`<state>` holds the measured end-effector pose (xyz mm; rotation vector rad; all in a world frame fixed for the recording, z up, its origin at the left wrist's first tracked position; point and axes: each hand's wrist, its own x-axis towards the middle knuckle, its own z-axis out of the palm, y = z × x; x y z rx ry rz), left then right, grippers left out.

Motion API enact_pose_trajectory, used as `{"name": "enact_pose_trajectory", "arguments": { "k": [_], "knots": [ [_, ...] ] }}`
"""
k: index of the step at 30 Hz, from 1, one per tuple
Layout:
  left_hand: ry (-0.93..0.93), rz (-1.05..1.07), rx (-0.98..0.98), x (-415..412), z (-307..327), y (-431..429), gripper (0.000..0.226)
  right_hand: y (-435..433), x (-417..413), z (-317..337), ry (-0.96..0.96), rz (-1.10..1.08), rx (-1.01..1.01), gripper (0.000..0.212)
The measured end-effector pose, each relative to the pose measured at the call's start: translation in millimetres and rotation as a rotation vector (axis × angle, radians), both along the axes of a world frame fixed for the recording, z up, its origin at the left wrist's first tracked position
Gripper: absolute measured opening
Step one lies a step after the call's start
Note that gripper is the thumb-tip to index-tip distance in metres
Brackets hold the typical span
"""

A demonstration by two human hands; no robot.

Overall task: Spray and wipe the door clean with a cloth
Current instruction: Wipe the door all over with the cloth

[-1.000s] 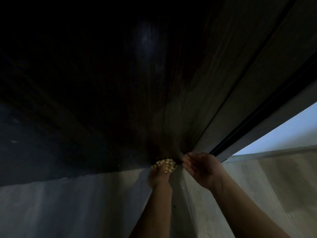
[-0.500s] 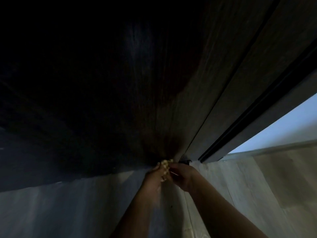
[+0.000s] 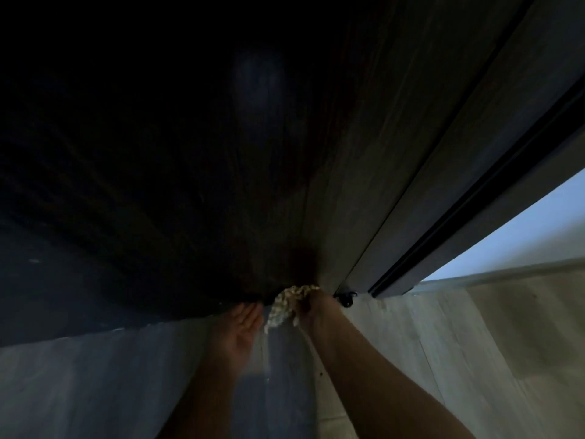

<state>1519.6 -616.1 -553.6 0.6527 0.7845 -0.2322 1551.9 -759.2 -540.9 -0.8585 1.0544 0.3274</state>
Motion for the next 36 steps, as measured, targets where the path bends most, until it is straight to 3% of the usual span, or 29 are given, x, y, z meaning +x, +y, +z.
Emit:
{"name": "enact_pose_trajectory", "arguments": {
  "k": [1,5,7,10,15,18,21,26,28,30,32,34,36],
  "knots": [
    [0.027,0.018,-0.014,-1.4,3.2,0.5,0.023,-4.7,0.3,8.5,-0.002,-0.015,-0.002,0.016],
    [0.039,-0.002,0.013,2.5,17.9,7.1,0.026,-31.4,-2.7,71.7,-0.028,-0.173,-0.005,0.029],
    [0.108,-0.164,0.087,4.7,34.3,10.3,0.033,-36.3,-6.3,104.1,-0.059,-0.194,0.022,0.026],
    [0.161,-0.575,0.141,9.7,89.0,10.8,0.029,-21.8,-5.0,143.8,-0.119,-0.163,0.057,0.027],
    [-0.139,-0.775,0.18,15.0,192.8,12.3,0.042,28.5,-9.5,217.6,-0.337,-0.147,0.125,0.023],
    [-0.274,-0.774,0.248,9.4,231.7,24.6,0.037,43.6,-24.6,225.4,-0.428,0.004,-0.105,0.007],
    [-0.326,-0.739,0.318,3.1,242.4,31.3,0.037,44.5,-36.4,216.4,-0.571,0.148,-0.45,0.01],
    [-0.378,-0.526,0.489,-10.7,235.6,20.4,0.019,42.3,-50.9,210.7,-0.797,0.304,-0.609,0.009],
    [-0.404,-0.41,0.718,-11.6,236.3,16.1,0.014,41.5,-55.7,214.9,-0.882,0.358,-0.699,0.009],
    [-0.434,-0.2,0.919,-10.2,241.7,16.4,0.006,43.0,-54.4,220.9,-0.906,0.33,-0.703,0.007],
    [-0.485,0.051,0.887,-8.6,253.1,22.3,0.025,46.7,-48.5,229.8,-0.878,0.222,-0.595,0.008],
    [-0.689,0.162,0.852,-7.2,261.2,30.1,0.034,51.1,-42.0,240.1,-0.868,0.127,-0.489,0.009],
    [-0.989,0.089,1.105,-10.6,264.3,38.3,0.035,55.5,-39.2,248.5,-0.907,0.112,-0.466,0.006]
  ]
}}
